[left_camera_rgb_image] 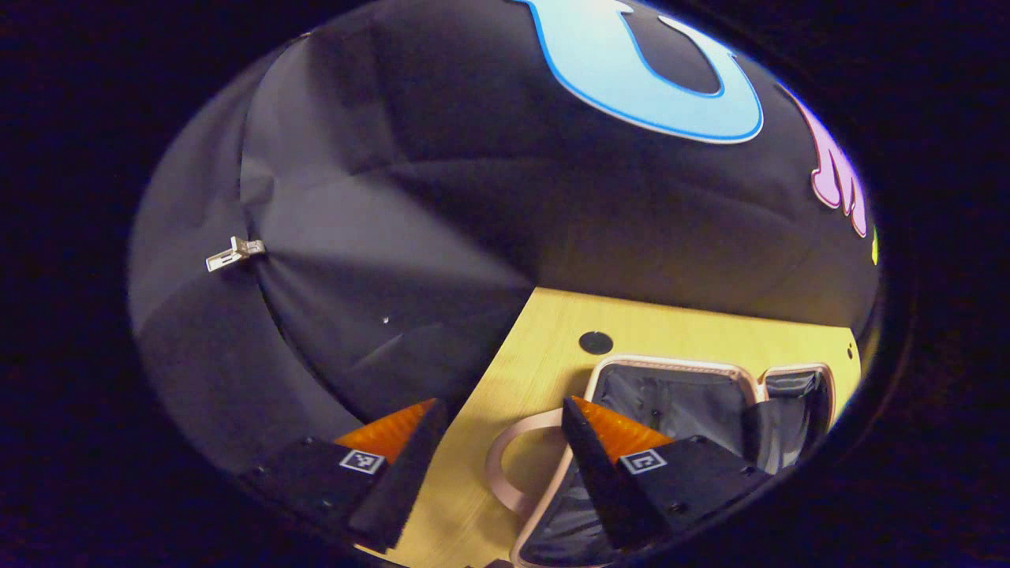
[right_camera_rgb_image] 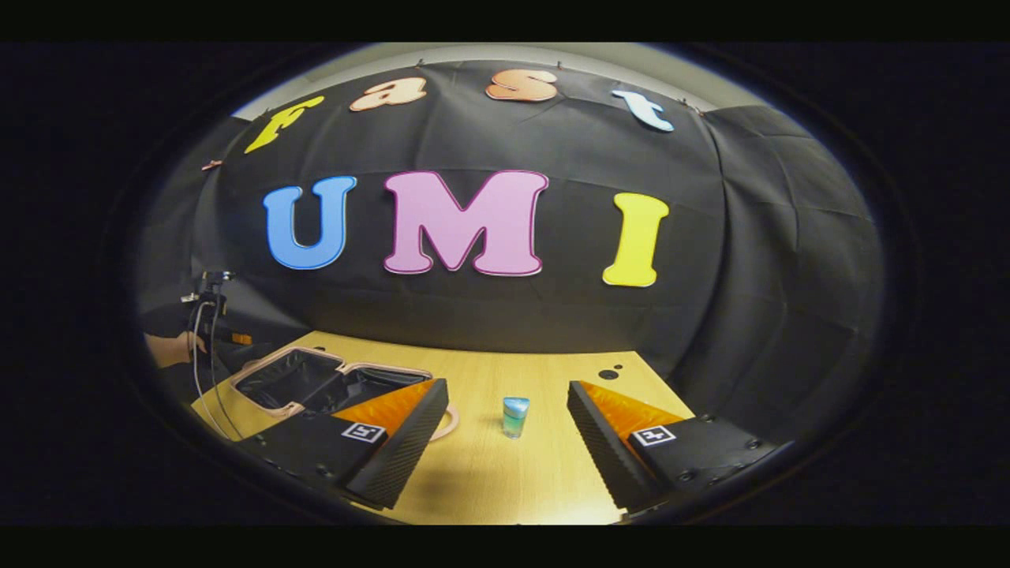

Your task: First open the suitcase, pack the skin care products into it, and then close the suitcase.

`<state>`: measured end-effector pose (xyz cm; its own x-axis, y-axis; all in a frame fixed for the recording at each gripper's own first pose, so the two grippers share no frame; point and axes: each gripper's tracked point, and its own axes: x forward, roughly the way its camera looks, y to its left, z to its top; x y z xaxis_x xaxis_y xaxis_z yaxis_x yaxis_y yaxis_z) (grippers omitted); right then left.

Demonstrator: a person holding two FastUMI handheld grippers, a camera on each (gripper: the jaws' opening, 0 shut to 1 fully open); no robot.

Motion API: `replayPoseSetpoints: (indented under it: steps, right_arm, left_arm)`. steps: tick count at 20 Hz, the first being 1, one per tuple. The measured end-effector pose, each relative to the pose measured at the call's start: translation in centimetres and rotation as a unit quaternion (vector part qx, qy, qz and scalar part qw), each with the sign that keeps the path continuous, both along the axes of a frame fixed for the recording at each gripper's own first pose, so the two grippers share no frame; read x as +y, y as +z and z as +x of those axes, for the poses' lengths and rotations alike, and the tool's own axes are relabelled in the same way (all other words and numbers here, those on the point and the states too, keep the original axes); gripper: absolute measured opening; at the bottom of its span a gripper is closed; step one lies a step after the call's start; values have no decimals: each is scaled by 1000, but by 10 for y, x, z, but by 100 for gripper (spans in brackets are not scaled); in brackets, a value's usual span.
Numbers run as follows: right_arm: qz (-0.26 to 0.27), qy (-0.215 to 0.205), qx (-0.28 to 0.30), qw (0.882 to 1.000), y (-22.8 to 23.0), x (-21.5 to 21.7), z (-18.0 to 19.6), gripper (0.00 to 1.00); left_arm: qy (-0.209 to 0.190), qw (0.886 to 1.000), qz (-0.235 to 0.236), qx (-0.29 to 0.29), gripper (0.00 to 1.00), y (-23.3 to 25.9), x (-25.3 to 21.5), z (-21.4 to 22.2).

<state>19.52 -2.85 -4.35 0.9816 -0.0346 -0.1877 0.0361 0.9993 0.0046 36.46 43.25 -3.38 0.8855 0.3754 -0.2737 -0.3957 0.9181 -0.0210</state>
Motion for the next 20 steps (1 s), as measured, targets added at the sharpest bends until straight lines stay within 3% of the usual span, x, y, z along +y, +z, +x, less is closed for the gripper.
replayPoseSetpoints:
  steps: [1, 4, 8, 12, 15, 18, 20]
  right_arm:
    - [-1, -5, -2, 1000, 0, -4, -2, 96]
    - [-4, -25, -14, 1000, 6, -24, -5, 97]
    - [-1, -61, -30, 998, 18, -63, -13, 93]
    - [3, -95, -33, 995, 21, -99, -25, 96]
    - [-13, -107, -25, 994, 15, -121, -32, 96]
    - [-18, -110, -17, 994, 9, -136, -35, 96]
    - [-31, -112, -16, 993, 1, -151, -31, 97]
  left_arm:
    - [-10, 1000, 7, -21, 99, 20, -19, -6]
    - [-40, 995, 40, -81, 96, 71, -81, -29]
    - [-113, 983, 48, -140, 96, 99, -198, -56]
    - [-202, 967, 24, -155, 96, 86, -338, -71]
    - [-265, 949, -10, -171, 96, 69, -434, -70]
    - [-320, 932, -53, -163, 96, 39, -519, -64]
    - [-334, 928, -72, -147, 96, 13, -563, -57]
